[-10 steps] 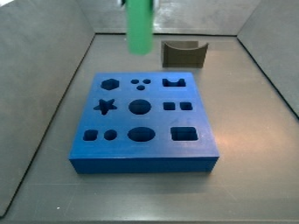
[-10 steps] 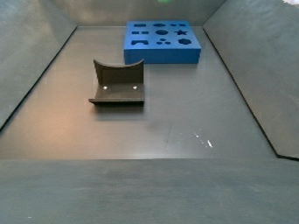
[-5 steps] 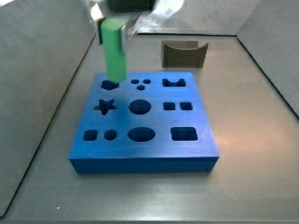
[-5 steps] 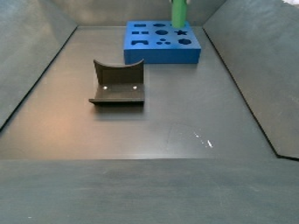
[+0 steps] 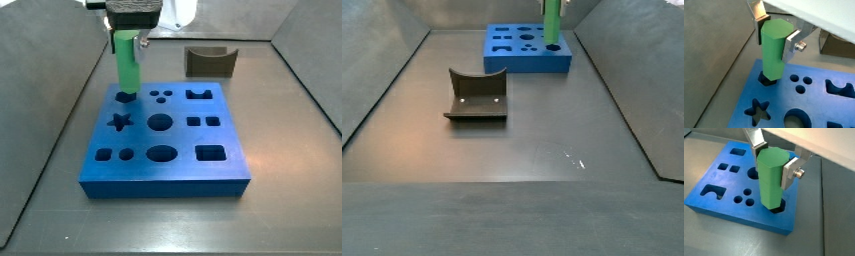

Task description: Insert the hexagon object.

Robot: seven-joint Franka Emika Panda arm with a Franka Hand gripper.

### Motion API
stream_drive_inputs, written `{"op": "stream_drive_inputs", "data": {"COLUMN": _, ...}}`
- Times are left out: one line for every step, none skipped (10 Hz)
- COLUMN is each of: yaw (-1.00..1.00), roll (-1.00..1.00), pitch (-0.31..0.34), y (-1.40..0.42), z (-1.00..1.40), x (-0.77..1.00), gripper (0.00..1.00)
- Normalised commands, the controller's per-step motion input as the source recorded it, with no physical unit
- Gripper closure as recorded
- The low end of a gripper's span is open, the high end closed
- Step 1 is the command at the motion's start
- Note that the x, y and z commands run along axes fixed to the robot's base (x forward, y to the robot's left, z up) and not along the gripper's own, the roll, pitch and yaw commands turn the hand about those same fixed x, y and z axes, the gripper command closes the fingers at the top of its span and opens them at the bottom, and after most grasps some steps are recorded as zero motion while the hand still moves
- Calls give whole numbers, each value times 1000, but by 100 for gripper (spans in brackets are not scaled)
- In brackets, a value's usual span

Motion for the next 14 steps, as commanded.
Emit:
{"op": "stream_drive_inputs", "data": {"yaw": 143, "roll": -187, "pitch": -126, "y": 0, "z": -200, "x": -126, "gripper": 100}}
{"op": "stream_drive_inputs", "data": {"yaw": 60, "roll": -144, "pitch": -176, "y": 0, "z": -237, "x": -237, "gripper": 100}}
{"op": "stream_drive_inputs", "data": {"yaw": 71, "roll": -86, "pitch": -217, "y": 0, "z": -209, "x": -300, "gripper": 100}}
{"op": "stream_drive_inputs", "data": {"yaw": 66, "roll": -66, "pitch": -164, "y": 0, "z": -177, "x": -183, "gripper": 100}}
{"op": "stream_drive_inputs", "data": {"yaw": 40, "roll": -54, "pitch": -97, "y": 0, "z": -157, "x": -83, "gripper": 100}}
{"op": "stream_drive_inputs", "data": {"yaw": 0, "roll": -59, "pitch": -44, "y": 0, "z": -191, "x": 0, "gripper": 100}}
{"op": "stream_drive_inputs", "data": {"yaw": 0, "roll": -74, "pitch": -20, "y": 0, "z": -240, "x": 143, "gripper": 100}}
{"op": "stream_drive_inputs", "data": {"yaw": -103, "roll": -121, "pitch": -4, "y": 0, "z": -329, "x": 311, "gripper": 100}}
{"op": "stream_drive_inputs", "data": {"yaw": -111, "roll": -139, "pitch": -74, "y": 0, "z": -349, "x": 209, "gripper": 100}}
{"op": "stream_drive_inputs", "data": {"yaw": -106, "roll": -143, "pitch": -146, "y": 0, "z": -337, "x": 46, "gripper": 100}}
{"op": "stream_drive_inputs", "data": {"yaw": -91, "roll": -153, "pitch": -244, "y": 0, "z": -371, "x": 0, "gripper": 100}}
{"op": "stream_drive_inputs", "data": {"yaw": -54, "roll": -89, "pitch": -254, "y": 0, "z": -406, "x": -97, "gripper": 100}}
{"op": "stream_drive_inputs", "data": {"yaw": -51, "roll": 0, "pitch": -220, "y": 0, "z": -420, "x": -111, "gripper": 100}}
{"op": "stream_drive_inputs", "data": {"yaw": -49, "roll": 0, "pitch": -220, "y": -40, "z": -454, "x": -114, "gripper": 100}}
